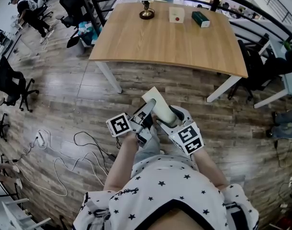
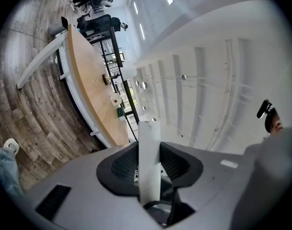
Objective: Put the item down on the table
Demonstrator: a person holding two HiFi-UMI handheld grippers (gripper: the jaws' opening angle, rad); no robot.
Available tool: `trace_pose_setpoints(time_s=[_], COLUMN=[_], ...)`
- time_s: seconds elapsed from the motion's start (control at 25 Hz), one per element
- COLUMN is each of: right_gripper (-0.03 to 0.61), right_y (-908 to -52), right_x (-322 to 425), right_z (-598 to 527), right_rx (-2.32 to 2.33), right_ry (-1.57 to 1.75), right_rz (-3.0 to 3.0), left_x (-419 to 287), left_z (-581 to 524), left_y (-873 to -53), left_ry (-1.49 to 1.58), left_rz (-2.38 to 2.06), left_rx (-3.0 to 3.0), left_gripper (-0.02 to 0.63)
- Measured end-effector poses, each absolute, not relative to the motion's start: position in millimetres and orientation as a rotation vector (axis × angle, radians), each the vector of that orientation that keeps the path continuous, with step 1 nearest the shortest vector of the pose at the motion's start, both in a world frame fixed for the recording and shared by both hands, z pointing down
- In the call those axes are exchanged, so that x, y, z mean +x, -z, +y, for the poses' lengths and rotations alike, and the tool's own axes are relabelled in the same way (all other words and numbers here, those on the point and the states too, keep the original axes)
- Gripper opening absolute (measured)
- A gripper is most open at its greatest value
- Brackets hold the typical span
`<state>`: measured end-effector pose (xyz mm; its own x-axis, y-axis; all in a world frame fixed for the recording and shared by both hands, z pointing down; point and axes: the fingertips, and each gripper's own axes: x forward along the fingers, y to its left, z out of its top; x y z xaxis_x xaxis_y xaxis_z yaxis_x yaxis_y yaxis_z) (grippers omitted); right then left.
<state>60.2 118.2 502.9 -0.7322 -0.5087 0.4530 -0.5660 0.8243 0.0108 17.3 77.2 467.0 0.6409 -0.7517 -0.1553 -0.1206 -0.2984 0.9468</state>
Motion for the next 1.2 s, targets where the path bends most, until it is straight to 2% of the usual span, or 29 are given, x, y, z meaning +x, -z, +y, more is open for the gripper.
trace_pose_setpoints(time_s=[1.2], right_gripper=[0.291], right_y=[-491], right_x=[-42], right_z=[-175], right_rx=[0.956], right_ry=[-0.206], right_rz=[-2.504], left_x=[-80], left_z=[-221], left_y=[-453], left_ry=[0.670], left_rz=[-0.577], left_rx=[1.823], left_gripper=[0.144])
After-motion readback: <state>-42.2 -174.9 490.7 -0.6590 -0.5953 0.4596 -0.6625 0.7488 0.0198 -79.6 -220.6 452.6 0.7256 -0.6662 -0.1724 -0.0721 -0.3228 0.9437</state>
